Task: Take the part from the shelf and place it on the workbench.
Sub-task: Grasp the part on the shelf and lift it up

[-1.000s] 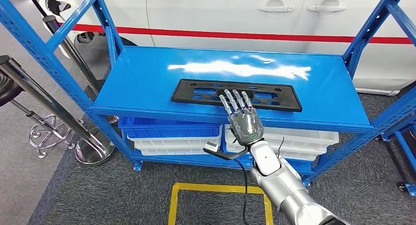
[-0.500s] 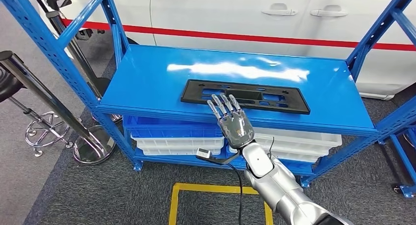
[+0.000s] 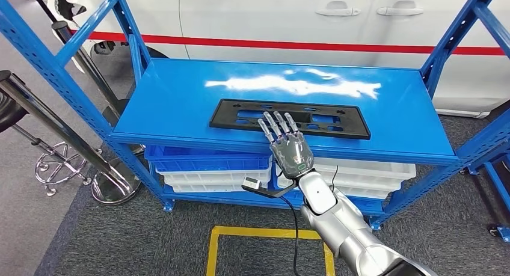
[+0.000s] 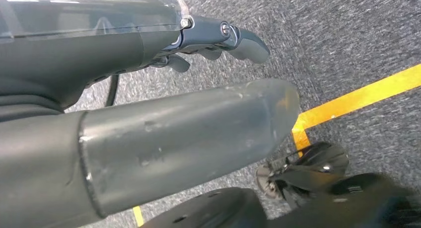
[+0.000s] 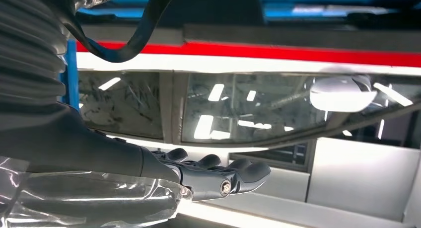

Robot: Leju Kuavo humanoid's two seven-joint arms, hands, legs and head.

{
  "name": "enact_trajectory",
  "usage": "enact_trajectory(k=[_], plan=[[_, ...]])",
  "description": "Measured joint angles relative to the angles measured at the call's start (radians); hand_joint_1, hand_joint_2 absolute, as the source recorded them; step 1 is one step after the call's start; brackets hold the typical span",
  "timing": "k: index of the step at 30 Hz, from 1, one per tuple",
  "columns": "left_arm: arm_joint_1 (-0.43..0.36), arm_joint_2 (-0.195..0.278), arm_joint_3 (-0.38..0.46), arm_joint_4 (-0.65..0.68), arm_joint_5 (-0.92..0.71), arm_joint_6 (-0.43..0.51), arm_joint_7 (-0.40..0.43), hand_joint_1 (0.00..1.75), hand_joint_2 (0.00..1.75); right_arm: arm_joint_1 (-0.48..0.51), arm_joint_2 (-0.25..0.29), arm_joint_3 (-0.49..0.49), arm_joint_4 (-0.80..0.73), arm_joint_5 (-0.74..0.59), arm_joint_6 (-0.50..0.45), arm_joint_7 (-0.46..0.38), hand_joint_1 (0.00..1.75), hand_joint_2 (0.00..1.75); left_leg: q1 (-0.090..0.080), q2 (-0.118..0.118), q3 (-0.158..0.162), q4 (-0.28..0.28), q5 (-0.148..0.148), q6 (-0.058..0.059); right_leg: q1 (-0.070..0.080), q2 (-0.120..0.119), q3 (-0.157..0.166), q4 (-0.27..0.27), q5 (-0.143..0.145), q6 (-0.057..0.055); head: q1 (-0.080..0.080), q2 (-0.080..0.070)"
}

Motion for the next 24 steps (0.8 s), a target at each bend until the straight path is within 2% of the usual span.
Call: enact_trajectory(k=[1,2,3,4,6,7,10,11,12,13,15,16,17,18,19,21,22,23,24], plan=[[0.001,0.0,0.001,0.0,0.0,0.0,0.0,0.0,0.0,0.0,0.0,-0.002,0.006,0.0,0.0,0.0,0.0,1.75,0.001,0.0,-0.019,0.035,-0.005,-0.002,0.0,0.0,0.0,0.001,-0.001,0.0,0.0,0.0],[0.002,0.0,0.002,0.0,0.0,0.0,0.0,0.0,0.0,0.0,0.0,-0.003,0.011,0.0,0.0,0.0,0.0,1.75,0.001,0.0,-0.017,0.029,0.011,-0.001,0.001,0.0,0.0,0.002,-0.001,0.0,0.0,0.0],[0.002,0.0,0.002,0.0,0.0,0.0,0.0,0.0,0.0,-0.001,0.0,-0.003,0.015,0.0,0.0,0.0,0.0,1.75,0.0,0.0,0.004,-0.018,0.043,0.001,0.001,0.001,0.001,0.004,-0.003,0.001,0.0,0.0],[0.001,0.0,0.003,0.0,0.0,0.0,0.0,0.0,0.0,-0.002,0.0,-0.004,0.018,0.0,0.0,0.0,0.0,1.75,0.0,0.0,0.038,-0.091,0.082,0.004,0.001,0.002,0.002,0.005,-0.004,0.003,0.0,0.0],[-0.001,0.001,0.004,0.0,0.0,0.0,0.0,0.0,0.0,-0.007,0.001,-0.005,0.022,0.0,0.0,0.001,0.0,1.75,-0.004,0.0,0.097,-0.215,0.127,0.014,0.004,0.003,0.002,0.008,-0.007,0.01,0.0,0.0],[-0.002,0.001,0.004,0.0,0.0,0.0,0.0,0.0,0.0,-0.009,0.001,-0.005,0.024,0.0,0.0,0.001,0.0,1.75,-0.006,-0.001,0.109,-0.242,0.131,0.019,0.005,0.003,0.001,0.009,-0.007,0.015,0.0,0.0],[-0.002,0.0,0.004,0.0,-0.001,0.0,-0.001,0.0,0.0,-0.011,0.002,-0.008,0.03,0.0,0.0,0.001,0.0,1.75,-0.005,-0.001,0.112,-0.252,0.133,0.035,0.006,0.002,0.002,0.007,-0.007,0.032,0.0,0.0],[-0.001,0.0,0.005,0.0,-0.001,0.0,-0.001,0.0,0.0,-0.013,0.002,-0.01,0.031,0.0,0.0,0.001,0.0,1.75,-0.003,0.0,0.114,-0.257,0.137,0.042,0.006,0.002,-0.001,0.016,-0.015,0.036,0.0,0.0],[-0.002,0.0,0.005,0.0,-0.001,0.0,-0.002,0.0,0.0,-0.015,0.002,-0.014,0.033,0.0,0.0,0.001,0.0,1.75,-0.001,0.001,0.116,-0.262,0.14,0.049,0.006,0.002,-0.014,0.045,-0.035,0.04,0.0,0.0],[-0.002,0.0,0.005,0.0,-0.002,0.0,-0.004,0.0,0.0,-0.016,0.002,-0.018,0.035,0.0,0.0,0.001,0.0,1.75,0.0,0.002,0.117,-0.265,0.142,0.054,0.005,0.002,-0.037,0.095,-0.065,0.042,0.0,0.0],[-0.003,0.001,0.006,0.0,-0.005,0.0,-0.009,0.0,0.0,-0.014,0.002,-0.025,0.041,0.0,0.0,-0.002,0.0,1.75,-0.002,0.002,0.116,-0.264,0.141,0.059,0.003,0.003,-0.102,0.23,-0.128,0.045,0.0,0.0],[-0.002,0.0,0.006,0.0,-0.008,0.0,-0.011,0.0,0.0,-0.011,0.002,-0.027,0.043,0.0,0.0,-0.004,0.0,1.75,-0.003,0.002,0.116,-0.264,0.139,0.06,0.002,0.003,-0.126,0.28,-0.143,0.046,0.001,0.0],[-0.001,0.0,0.007,0.0,-0.011,0.0,-0.014,0.0,0.0,-0.008,0.002,-0.028,0.046,0.0,0.0,-0.006,0.0,1.75,-0.003,0.001,0.116,-0.263,0.138,0.061,0.002,0.002,-0.139,0.303,-0.142,0.047,0.001,0.0],[0.0,0.0,0.007,0.0,-0.014,0.0,-0.015,0.0,0.0,-0.006,0.002,-0.028,0.047,0.0,0.0,-0.008,0.0,1.75,-0.003,0.001,0.117,-0.263,0.136,0.06,0.002,0.002,-0.138,0.297,-0.127,0.047,0.001,0.0],[0.001,0.0,0.007,0.0,-0.016,0.0,-0.017,0.0,0.0,-0.006,0.002,-0.029,0.048,0.0,0.0,-0.009,0.0,1.75,-0.003,0.0,0.119,-0.262,0.134,0.059,0.001,0.002,-0.119,0.255,-0.098,0.046,0.001,0.0],[0.001,0.0,0.007,0.0,-0.021,0.0,-0.019,0.0,0.0,-0.008,0.002,-0.029,0.049,0.0,0.0,-0.01,0.0,1.75,-0.004,0.0,0.123,-0.258,0.127,0.054,0.001,0.002,-0.055,0.122,-0.034,0.039,0.001,0.0],[0.001,0.0,0.007,0.0,-0.023,0.0,-0.02,0.0,0.0,-0.009,0.003,-0.029,0.049,0.0,0.0,-0.01,0.0,1.75,-0.006,-0.001,0.124,-0.254,0.122,0.049,0.003,0.002,-0.025,0.062,-0.014,0.035,0.0,0.0],[0.0,0.0,0.007,0.0,-0.024,0.0,-0.021,0.0,0.0,-0.01,0.003,-0.029,0.049,0.0,0.0,-0.01,0.0,1.75,-0.007,-0.001,0.123,-0.252,0.119,0.044,0.005,0.002,-0.009,0.026,-0.009,0.032,0.0,0.0],[0.0,0.0,0.007,0.0,-0.024,0.0,-0.021,0.0,0.0,-0.01,0.004,-0.029,0.049,0.0,0.0,-0.01,0.0,1.75,-0.008,-0.001,0.123,-0.25,0.115,0.038,0.007,0.002,-0.003,0.013,-0.014,0.028,0.0,0.0]])
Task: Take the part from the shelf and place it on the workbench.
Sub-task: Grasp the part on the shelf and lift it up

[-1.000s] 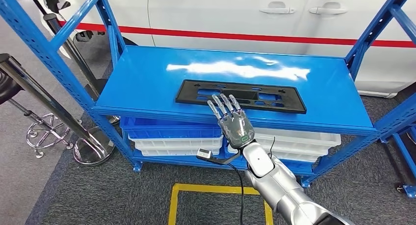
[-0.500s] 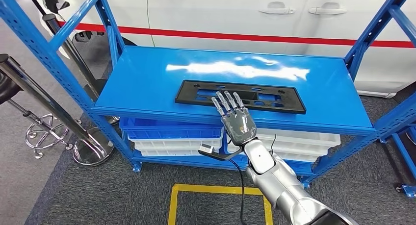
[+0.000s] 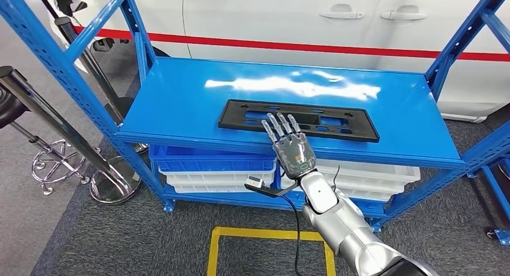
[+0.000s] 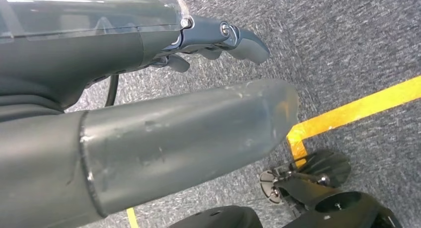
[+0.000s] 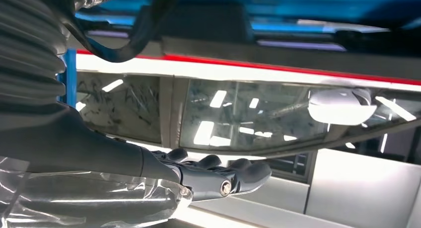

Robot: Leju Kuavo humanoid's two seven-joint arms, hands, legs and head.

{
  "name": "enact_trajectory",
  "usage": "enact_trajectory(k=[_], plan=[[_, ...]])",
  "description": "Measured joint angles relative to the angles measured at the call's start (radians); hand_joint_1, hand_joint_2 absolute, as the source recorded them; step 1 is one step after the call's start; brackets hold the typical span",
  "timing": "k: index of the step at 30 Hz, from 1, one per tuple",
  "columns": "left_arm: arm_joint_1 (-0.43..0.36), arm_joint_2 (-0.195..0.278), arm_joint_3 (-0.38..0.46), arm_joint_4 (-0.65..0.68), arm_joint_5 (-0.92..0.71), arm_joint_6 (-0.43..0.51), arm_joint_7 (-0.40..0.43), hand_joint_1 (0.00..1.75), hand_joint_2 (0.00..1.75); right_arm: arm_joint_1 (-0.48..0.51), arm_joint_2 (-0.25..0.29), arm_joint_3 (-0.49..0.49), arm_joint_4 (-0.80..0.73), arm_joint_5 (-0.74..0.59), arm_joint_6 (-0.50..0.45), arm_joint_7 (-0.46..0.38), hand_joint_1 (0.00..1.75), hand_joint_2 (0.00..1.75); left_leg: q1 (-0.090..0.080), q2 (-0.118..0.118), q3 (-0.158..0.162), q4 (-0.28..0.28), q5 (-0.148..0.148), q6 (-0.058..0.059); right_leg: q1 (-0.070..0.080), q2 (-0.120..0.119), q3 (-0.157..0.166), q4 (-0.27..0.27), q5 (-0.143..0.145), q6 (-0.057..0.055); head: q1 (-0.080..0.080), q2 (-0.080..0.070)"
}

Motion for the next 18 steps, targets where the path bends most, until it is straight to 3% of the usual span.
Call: enact_trajectory(k=[4,5,7,8,9,10,12,13,14,15,18], plan=[[0.0,0.0,0.0,0.0,-0.002,0.001,-0.001,0.0,0.0,-0.001,0.002,-0.001,-0.001,0.0,0.0,0.0,0.0,1.75,0.004,0.001,-0.006,0.03,-0.023,-0.023,-0.005,0.002,0.019,-0.014,-0.005,-0.021,0.0,0.0],[0.0,0.0,0.0,0.0,-0.003,0.002,-0.001,0.0,0.0,-0.001,0.003,-0.002,-0.002,0.0,0.0,-0.001,0.0,1.75,0.006,0.002,-0.028,0.078,-0.043,-0.029,-0.007,0.001,0.028,-0.018,-0.008,-0.027,0.0,0.0],[0.001,0.0,0.0,0.0,-0.003,0.003,-0.001,0.0,0.0,0.001,0.005,-0.003,-0.001,0.0,0.0,-0.004,0.0,1.75,0.009,0.002,-0.106,0.214,-0.087,-0.037,-0.006,0.0,0.042,-0.018,-0.02,-0.032,0.0,0.0],[0.004,0.0,0.001,0.0,-0.003,0.003,-0.001,0.0,0.0,0.004,0.005,-0.003,-0.001,0.0,0.0,-0.006,0.0,1.75,0.01,0.002,-0.144,0.268,-0.095,-0.04,-0.006,0.0,0.05,-0.018,-0.027,-0.032,0.0,0.0],[0.006,0.0,0.001,0.0,-0.004,0.003,-0.001,0.0,0.0,0.007,0.005,-0.004,-0.001,0.0,0.0,-0.008,0.0,1.75,0.01,0.002,-0.167,0.287,-0.083,-0.041,-0.005,0.001,0.059,-0.018,-0.034,-0.032,0.0,0.0],[0.008,0.0,0.002,0.0,-0.005,0.003,-0.001,0.0,0.0,0.01,0.005,-0.005,-0.001,0.0,0.0,-0.01,0.0,1.75,0.01,0.002,-0.17,0.267,-0.05,-0.039,-0.005,0.002,0.07,-0.018,-0.043,-0.03,0.0,0.0],[0.011,0.001,0.004,0.0,-0.006,0.004,-0.001,0.0,0.0,0.012,0.005,-0.006,-0.002,0.0,0.0,-0.012,0.0,1.75,0.008,0.002,-0.128,0.137,0.044,-0.03,-0.006,0.003,0.097,-0.019,-0.064,-0.026,0.0,0.0],[0.011,0.001,0.006,0.0,-0.007,0.004,-0.002,0.0,0.0,0.012,0.005,-0.006,-0.003,0.0,0.0,-0.013,0.0,1.75,0.005,0.002,-0.102,0.075,0.074,-0.023,-0.005,0.004,0.106,-0.02,-0.073,-0.021,0.0,0.0],[0.01,0.001,0.007,0.0,-0.008,0.004,-0.002,0.0,0.0,0.012,0.006,-0.007,-0.004,0.0,0.0,-0.013,0.0,1.75,0.001,0.003,-0.083,0.032,0.084,-0.016,-0.005,0.004,0.112,-0.023,-0.08,-0.016,0.0,0.0],[0.009,0.001,0.008,0.0,-0.008,0.004,-0.003,0.0,0.0,0.012,0.006,-0.008,-0.005,0.0,0.0,-0.012,0.0,1.75,-0.002,0.003,-0.073,0.013,0.077,-0.01,-0.004,0.004,0.116,-0.024,-0.083,-0.009,0.0,0.0],[0.009,0.001,0.012,0.0,-0.011,0.004,-0.004,0.0,0.0,0.014,0.007,-0.012,-0.011,0.0,-0.001,-0.011,0.0,1.75,-0.001,0.003,-0.05,-0.009,0.058,0.009,-0.002,0.002,0.117,-0.001,-0.075,0.008,0.0,0.0]])
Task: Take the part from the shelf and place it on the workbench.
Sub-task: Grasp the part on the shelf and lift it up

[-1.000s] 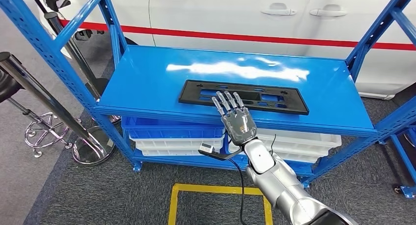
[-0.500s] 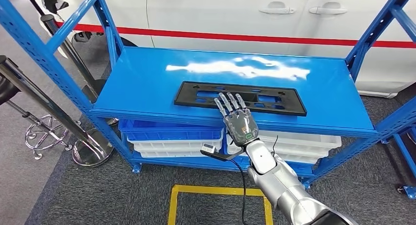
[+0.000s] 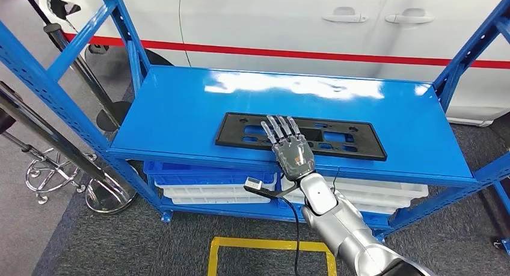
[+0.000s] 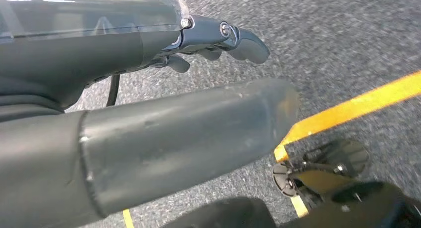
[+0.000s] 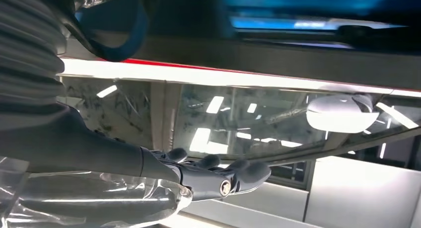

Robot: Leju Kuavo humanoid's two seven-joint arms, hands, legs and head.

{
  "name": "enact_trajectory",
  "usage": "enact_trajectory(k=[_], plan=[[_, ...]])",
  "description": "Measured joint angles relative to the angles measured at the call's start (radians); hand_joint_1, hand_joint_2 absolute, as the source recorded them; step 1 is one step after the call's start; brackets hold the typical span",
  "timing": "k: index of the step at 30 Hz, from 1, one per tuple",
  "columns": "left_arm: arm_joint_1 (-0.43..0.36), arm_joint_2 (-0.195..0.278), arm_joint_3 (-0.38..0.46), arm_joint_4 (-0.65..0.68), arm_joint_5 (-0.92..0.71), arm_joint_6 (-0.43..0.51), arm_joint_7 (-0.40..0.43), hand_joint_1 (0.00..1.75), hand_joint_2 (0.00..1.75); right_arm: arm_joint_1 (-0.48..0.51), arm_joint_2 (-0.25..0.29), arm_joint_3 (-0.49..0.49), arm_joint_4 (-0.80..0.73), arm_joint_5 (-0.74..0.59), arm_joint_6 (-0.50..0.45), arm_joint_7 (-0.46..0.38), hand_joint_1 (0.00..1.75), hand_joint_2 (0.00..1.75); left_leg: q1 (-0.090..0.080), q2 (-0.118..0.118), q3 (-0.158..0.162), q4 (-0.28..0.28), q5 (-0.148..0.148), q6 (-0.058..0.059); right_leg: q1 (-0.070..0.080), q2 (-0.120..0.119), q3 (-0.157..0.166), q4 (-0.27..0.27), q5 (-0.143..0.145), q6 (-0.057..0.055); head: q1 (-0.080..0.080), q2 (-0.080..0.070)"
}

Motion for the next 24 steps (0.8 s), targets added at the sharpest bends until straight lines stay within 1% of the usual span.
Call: enact_trajectory(k=[1,2,3,4,5,6,7,8,10,11,12,14,15,16,17,18,19,20,21,22,23,24], plan=[[0.001,0.0,0.001,0.0,0.0,0.001,0.0,0.0,0.0,-0.001,0.0,-0.002,-0.002,0.0,0.0,0.0,0.0,1.75,0.002,0.0,0.011,-0.005,-0.004,0.006,-0.001,0.0,-0.017,0.034,0.0,0.003,0.0,0.0],[0.001,0.0,0.002,0.0,-0.001,0.001,0.0,0.0,0.0,-0.002,0.0,-0.005,-0.004,0.0,0.0,0.0,0.0,1.75,0.004,-0.001,0.022,-0.009,-0.01,0.012,-0.002,-0.001,-0.047,0.084,-0.006,0.006,0.0,0.0],[0.001,0.0,0.002,0.0,-0.002,0.002,0.0,0.0,0.0,-0.001,0.0,-0.007,-0.004,0.0,0.0,0.0,0.0,1.75,0.004,-0.001,0.031,-0.012,-0.016,0.017,-0.004,-0.001,-0.086,0.145,-0.022,0.008,0.001,0.0],[0.0,0.0,0.002,0.0,-0.002,0.003,0.0,0.0,0.0,0.001,0.0,-0.009,-0.004,0.0,0.0,-0.001,0.0,1.75,0.004,-0.002,0.04,-0.012,-0.024,0.02,-0.004,-0.001,-0.131,0.202,-0.046,0.011,0.001,0.0],[0.0,0.0,0.003,0.0,-0.002,0.002,-0.001,0.0,0.0,0.005,0.0,-0.011,-0.004,0.0,0.0,-0.003,0.0,1.75,0.004,-0.003,0.05,-0.012,-0.031,0.02,-0.005,-0.001,-0.17,0.243,-0.07,0.015,0.001,0.0],[0.001,0.0,0.003,0.0,0.0,0.001,-0.002,0.0,0.0,0.008,0.0,-0.013,-0.004,0.0,0.0,-0.006,0.0,1.75,0.004,-0.004,0.061,-0.011,-0.039,0.019,-0.005,-0.001,-0.198,0.258,-0.082,0.016,0.001,0.0],[0.002,0.0,0.004,0.0,0.003,-0.001,-0.003,0.0,0.0,0.011,0.0,-0.015,-0.004,0.0,0.0,-0.009,0.0,1.75,0.004,-0.004,0.074,-0.011,-0.047,0.017,-0.005,-0.001,-0.21,0.243,-0.074,0.017,0.001,0.0],[0.003,0.0,0.005,0.0,0.006,-0.002,-0.005,0.0,0.0,0.012,0.0,-0.018,-0.004,0.0,0.0,-0.012,0.0,1.75,0.004,-0.005,0.087,-0.011,-0.056,0.015,-0.006,-0.001,-0.207,0.197,-0.041,0.016,0.0,0.0],[0.003,-0.001,0.008,0.0,0.008,-0.004,-0.008,0.0,0.0,0.013,-0.001,-0.024,-0.004,0.0,0.0,-0.017,0.0,1.75,0.003,-0.005,0.11,-0.009,-0.074,0.008,-0.004,-0.002,-0.178,0.07,0.063,0.009,0.0,0.0],[0.001,-0.001,0.009,0.0,0.01,-0.004,-0.009,0.0,0.0,0.014,-0.001,-0.026,-0.004,0.0,0.0,-0.019,0.0,1.75,0.002,-0.006,0.117,-0.007,-0.083,0.003,-0.001,-0.002,-0.166,0.026,0.096,0.003,0.001,0.0],[0.0,-0.001,0.01,0.0,0.011,-0.004,-0.009,0.0,0.0,0.015,-0.002,-0.028,-0.006,0.0,0.0,-0.019,0.0,1.75,0.0,-0.007,0.12,-0.007,-0.091,-0.004,0.001,-0.002,-0.16,0.002,0.118,-0.003,0.0,0.0],[-0.002,-0.001,0.012,0.0,0.012,-0.004,-0.009,0.0,0.0,0.016,-0.003,-0.03,-0.01,0.0,0.0,-0.02,0.0,1.75,-0.001,-0.007,0.124,0.002,-0.097,-0.018,0.003,0.001,-0.155,-0.003,0.118,-0.017,0.0,0.0],[-0.002,-0.001,0.014,0.0,0.012,-0.004,-0.009,0.0,0.0,0.016,-0.002,-0.031,-0.012,0.0,0.0,-0.02,0.01,1.75,0.001,-0.006,0.126,0.008,-0.101,-0.024,0.002,0.002,-0.151,-0.005,0.123,-0.024,0.0,0.0],[-0.002,-0.001,0.016,0.0,0.012,-0.003,-0.009,0.0,0.0,0.015,-0.002,-0.032,-0.014,0.0,0.0,-0.02,0.45,1.75,0.002,-0.005,0.124,0.022,-0.11,-0.03,0.001,0.003,-0.147,-0.006,0.122,-0.03,0.0,0.0],[-0.004,-0.001,0.018,0.0,0.011,-0.002,-0.009,0.0,0.0,0.015,-0.002,-0.032,-0.015,0.0,0.0,-0.02,0.89,1.75,0.004,-0.004,0.113,0.047,-0.129,-0.035,0.0,0.003,-0.144,-0.007,0.121,-0.036,0.0,0.0],[-0.006,-0.002,0.02,0.0,0.01,-0.001,-0.009,0.0,0.0,0.014,-0.002,-0.033,-0.016,0.0,0.0,-0.022,1.32,1.75,0.007,-0.004,0.091,0.092,-0.158,-0.04,0.0,0.002,-0.142,-0.008,0.121,-0.04,-0.001,0.0],[-0.007,-0.002,0.022,0.0,0.008,0.002,-0.009,0.0,0.0,0.014,-0.002,-0.035,-0.016,-0.001,0.0,-0.025,1.75,1.75,0.008,-0.003,0.058,0.152,-0.19,-0.044,0.0,0.002,-0.143,-0.007,0.119,-0.042,-0.001,0.0],[-0.007,-0.003,0.023,0.0,0.006,0.004,-0.009,0.0,0.0,0.015,-0.002,-0.037,-0.016,-0.001,0.0,-0.031,1.75,1.75,0.009,-0.003,0.022,0.214,-0.216,-0.047,0.001,0.002,-0.144,-0.006,0.118,-0.044,-0.001,0.0],[-0.006,-0.003,0.025,0.0,0.004,0.006,-0.009,0.0,0.0,0.017,-0.002,-0.039,-0.016,-0.002,0.0,-0.039,1.75,1.75,0.009,-0.003,-0.006,0.257,-0.228,-0.049,0.002,0.002,-0.144,-0.005,0.117,-0.045,-0.001,0.0],[-0.005,-0.003,0.026,0.0,0.003,0.008,-0.01,0.0,0.0,0.019,-0.002,-0.043,-0.015,-0.002,0.0,-0.047,1.75,1.75,0.009,-0.003,-0.02,0.267,-0.22,-0.049,0.002,0.002,-0.144,-0.004,0.115,-0.045,-0.001,0.0],[-0.005,-0.003,0.027,0.0,0.002,0.009,-0.012,0.0,0.0,0.02,-0.001,-0.046,-0.016,-0.002,0.0,-0.054,1.75,1.75,0.009,-0.003,-0.015,0.238,-0.193,-0.046,0.003,0.003,-0.144,-0.002,0.113,-0.045,-0.001,0.0],[-0.005,-0.003,0.028,0.0,0.002,0.011,-0.014,0.0,0.0,0.02,0.001,-0.051,-0.017,-0.003,0.0,-0.062,1.75,1.75,0.009,-0.003,0.006,0.176,-0.151,-0.042,0.003,0.003,-0.142,-0.001,0.112,-0.044,-0.001,0.0]])
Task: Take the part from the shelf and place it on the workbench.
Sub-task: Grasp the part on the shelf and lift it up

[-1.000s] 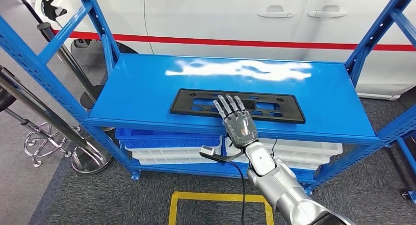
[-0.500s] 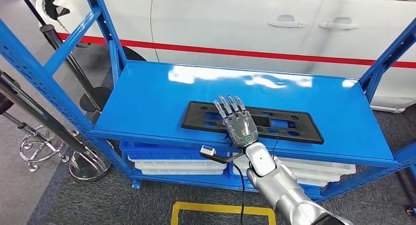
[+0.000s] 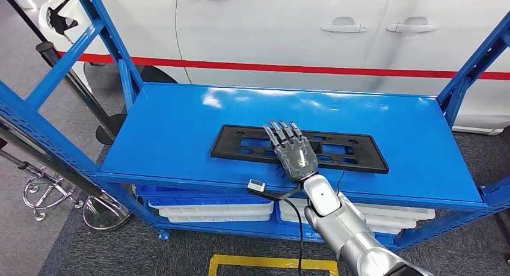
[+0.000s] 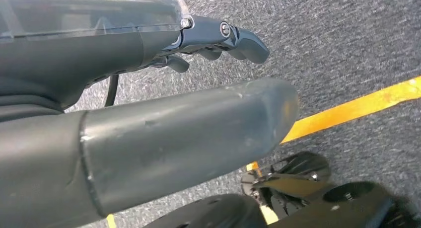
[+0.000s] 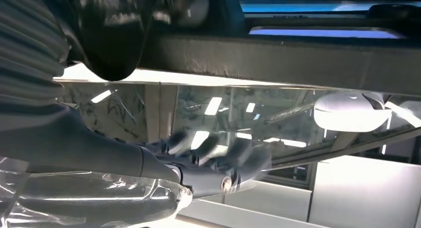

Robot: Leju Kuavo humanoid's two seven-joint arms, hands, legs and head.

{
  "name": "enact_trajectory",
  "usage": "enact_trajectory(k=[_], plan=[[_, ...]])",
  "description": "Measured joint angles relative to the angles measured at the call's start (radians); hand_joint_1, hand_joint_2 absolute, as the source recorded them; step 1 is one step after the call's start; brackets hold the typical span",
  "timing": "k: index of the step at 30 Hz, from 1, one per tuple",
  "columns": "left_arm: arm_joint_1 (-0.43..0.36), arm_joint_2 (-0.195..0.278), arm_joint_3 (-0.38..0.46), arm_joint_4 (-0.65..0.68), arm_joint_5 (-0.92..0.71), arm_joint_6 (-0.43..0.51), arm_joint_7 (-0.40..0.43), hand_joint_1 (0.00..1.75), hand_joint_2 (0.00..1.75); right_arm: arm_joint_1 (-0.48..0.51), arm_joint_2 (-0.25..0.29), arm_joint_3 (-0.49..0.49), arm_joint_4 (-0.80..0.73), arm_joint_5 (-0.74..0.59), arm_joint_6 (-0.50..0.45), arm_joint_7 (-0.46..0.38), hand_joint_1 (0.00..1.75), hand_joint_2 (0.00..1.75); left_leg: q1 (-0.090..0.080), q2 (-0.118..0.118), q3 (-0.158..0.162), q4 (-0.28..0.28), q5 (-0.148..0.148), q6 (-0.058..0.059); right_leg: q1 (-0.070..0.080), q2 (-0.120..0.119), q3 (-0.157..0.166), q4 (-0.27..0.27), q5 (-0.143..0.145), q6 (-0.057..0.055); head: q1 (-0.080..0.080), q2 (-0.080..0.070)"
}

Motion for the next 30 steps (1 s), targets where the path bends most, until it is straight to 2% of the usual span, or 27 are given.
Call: enact_trajectory(k=[1,3,5,6,8,9,11,12,13,14,15,17,18,19,22,23,24,26,27,28,29,30], plan=[[-0.001,0.0,0.001,0.0,-0.001,0.001,-0.002,0.0,0.0,0.0,0.002,-0.006,-0.002,0.0,0.0,-0.008,1.75,1.75,-0.001,0.0,0.024,-0.067,0.038,0.006,0.001,0.0,0.001,0.001,-0.001,0.001,0.0,0.0],[-0.004,0.0,0.002,0.0,-0.002,0.004,-0.006,0.0,0.0,0.001,0.007,-0.02,-0.007,-0.001,0.0,-0.022,1.75,1.75,-0.007,0.001,0.052,-0.155,0.066,0.017,0.001,0.0,0.001,0.001,0.0,0.009,0.0,0.0],[-0.005,0.0,0.005,0.0,-0.004,0.005,-0.007,0.0,0.0,0.005,0.013,-0.034,-0.014,-0.001,0.0,-0.032,1.75,1.75,-0.012,0.0,0.052,-0.166,0.069,0.029,0.002,0.0,0.001,-0.002,0.001,0.022,0.0,0.0],[-0.006,-0.001,0.006,0.0,-0.004,0.006,-0.008,0.0,0.0,0.006,0.015,-0.04,-0.018,-0.001,0.0,-0.037,1.75,1.75,-0.009,0.001,0.055,-0.172,0.083,0.036,0.003,0.0,0.002,-0.002,0.0,0.028,0.0,0.0],[-0.007,-0.001,0.008,0.0,-0.004,0.006,-0.01,0.0,0.0,0.008,0.019,-0.054,-0.027,-0.001,0.0,-0.043,1.75,1.75,-0.003,0.003,0.064,-0.186,0.101,0.047,0.003,-0.001,-0.008,0.025,-0.021,0.039,0.0,0.0],[-0.009,-0.002,0.008,0.0,-0.004,0.006,-0.012,0.0,0.0,0.008,0.02,-0.06,-0.031,-0.001,0.0,-0.046,1.75,1.75,0.0,0.004,0.067,-0.191,0.107,0.052,0.002,-0.001,-0.027,0.067,-0.047,0.044,0.0,0.0],[-0.011,-0.002,0.01,0.0,-0.004,0.006,-0.013,0.0,0.0,0.011,0.022,-0.068,-0.035,0.0,0.0,-0.047,1.75,1.75,-0.002,0.005,0.065,-0.192,0.108,0.056,-0.002,-0.001,-0.088,0.194,-0.111,0.052,0.001,0.0],[-0.011,-0.002,0.012,0.0,-0.004,0.006,-0.013,0.0,0.0,0.014,0.022,-0.07,-0.035,0.0,0.0,-0.048,1.75,1.75,-0.002,0.005,0.065,-0.191,0.107,0.056,-0.004,-0.002,-0.115,0.249,-0.129,0.055,0.001,0.0],[-0.011,-0.002,0.013,0.0,-0.004,0.005,-0.013,0.0,0.0,0.016,0.022,-0.073,-0.036,0.0,0.0,-0.048,1.75,1.75,-0.002,0.005,0.066,-0.19,0.105,0.055,-0.006,-0.002,-0.128,0.272,-0.128,0.057,0.001,0.0],[-0.01,-0.002,0.014,0.0,-0.004,0.005,-0.013,0.0,0.0,0.017,0.022,-0.075,-0.037,0.0,0.0,-0.049,1.75,1.75,-0.002,0.005,0.067,-0.188,0.103,0.054,-0.008,-0.003,-0.121,0.255,-0.107,0.059,0.001,0.0],[-0.01,-0.002,0.016,0.0,-0.004,0.005,-0.013,0.0,0.0,0.017,0.023,-0.077,-0.04,0.0,0.0,-0.05,1.75,1.75,-0.002,0.004,0.068,-0.186,0.1,0.051,-0.011,-0.004,-0.095,0.201,-0.074,0.059,0.001,0.0],[-0.012,-0.002,0.018,0.0,-0.004,0.004,-0.013,0.0,0.0,0.016,0.025,-0.082,-0.046,0.0,0.0,-0.053,1.75,1.75,-0.003,0.003,0.07,-0.178,0.091,0.043,-0.012,-0.005,-0.029,0.067,-0.02,0.054,0.001,0.0],[-0.013,-0.002,0.019,0.0,-0.004,0.004,-0.013,0.0,0.0,0.017,0.027,-0.083,-0.049,0.0,0.0,-0.054,1.75,1.75,-0.005,0.002,0.069,-0.174,0.086,0.037,-0.011,-0.005,-0.009,0.025,-0.009,0.049,0.0,0.0],[-0.013,-0.002,0.021,0.0,-0.004,0.003,-0.013,0.0,0.0,0.018,0.029,-0.084,-0.052,0.0,0.0,-0.056,1.75,1.75,-0.006,0.001,0.068,-0.171,0.083,0.031,-0.009,-0.004,-0.001,0.007,-0.009,0.044,0.0,0.0],[-0.014,-0.002,0.024,0.0,-0.004,0.003,-0.013,0.0,0.0,0.019,0.032,-0.085,-0.058,0.0,0.0,-0.061,1.75,1.75,-0.003,0.0,0.066,-0.165,0.074,0.014,-0.006,-0.005,0.002,0.001,-0.009,0.024,0.0,0.0],[-0.013,-0.002,0.024,0.0,-0.004,0.003,-0.013,0.0,0.0,0.019,0.033,-0.085,-0.06,0.0,0.0,-0.062,1.75,1.75,-0.001,0.001,0.058,-0.145,0.06,0.009,-0.008,-0.006,0.005,-0.002,-0.008,0.017,0.0,0.0],[-0.013,-0.002,0.024,0.0,-0.004,0.003,-0.013,0.0,0.0,0.019,0.034,-0.086,-0.062,0.0,0.0,-0.063,1.75,1.75,0.0,0.001,0.041,-0.106,0.037,0.003,-0.01,-0.007,0.008,-0.006,-0.008,0.011,0.0,0.0],[-0.013,-0.003,0.024,0.0,-0.005,0.003,-0.013,0.0,0.0,0.022,0.037,-0.086,-0.063,0.0,0.0,-0.065,1.75,1.75,0.003,0.002,-0.024,0.024,-0.025,-0.006,-0.009,-0.007,0.009,-0.006,-0.01,0.004,0.0,0.0],[-0.012,-0.003,0.024,0.0,-0.005,0.003,-0.013,0.0,0.0,0.026,0.037,-0.086,-0.064,0.0,0.0,-0.066,1.75,1.75,0.004,0.002,-0.056,0.083,-0.045,-0.009,-0.008,-0.007,0.009,-0.005,-0.011,0.003,0.0,0.0],[-0.011,-0.002,0.025,0.0,-0.006,0.003,-0.013,0.0,0.0,0.03,0.038,-0.087,-0.066,0.0,0.0,-0.068,1.75,1.75,0.004,0.002,-0.077,0.117,-0.047,-0.01,-0.008,-0.007,0.009,-0.004,-0.012,0.002,0.0,0.0],[-0.01,-0.002,0.025,0.0,-0.006,0.003,-0.014,0.0,0.0,0.033,0.038,-0.088,-0.069,0.0,0.0,-0.069,1.75,1.75,0.004,0.002,-0.079,0.11,-0.03,-0.01,-0.007,-0.006,0.01,-0.002,-0.014,0.003,0.0,0.0],[-0.009,-0.002,0.025,0.0,-0.007,0.004,-0.015,0.0,0.0,0.036,0.038,-0.089,-0.073,-0.001,0.0,-0.071,1.75,1.75,0.004,0.002,-0.061,0.064,0.005,-0.008,-0.007,-0.005,0.012,-0.001,-0.016,0.004,0.0,0.0]])
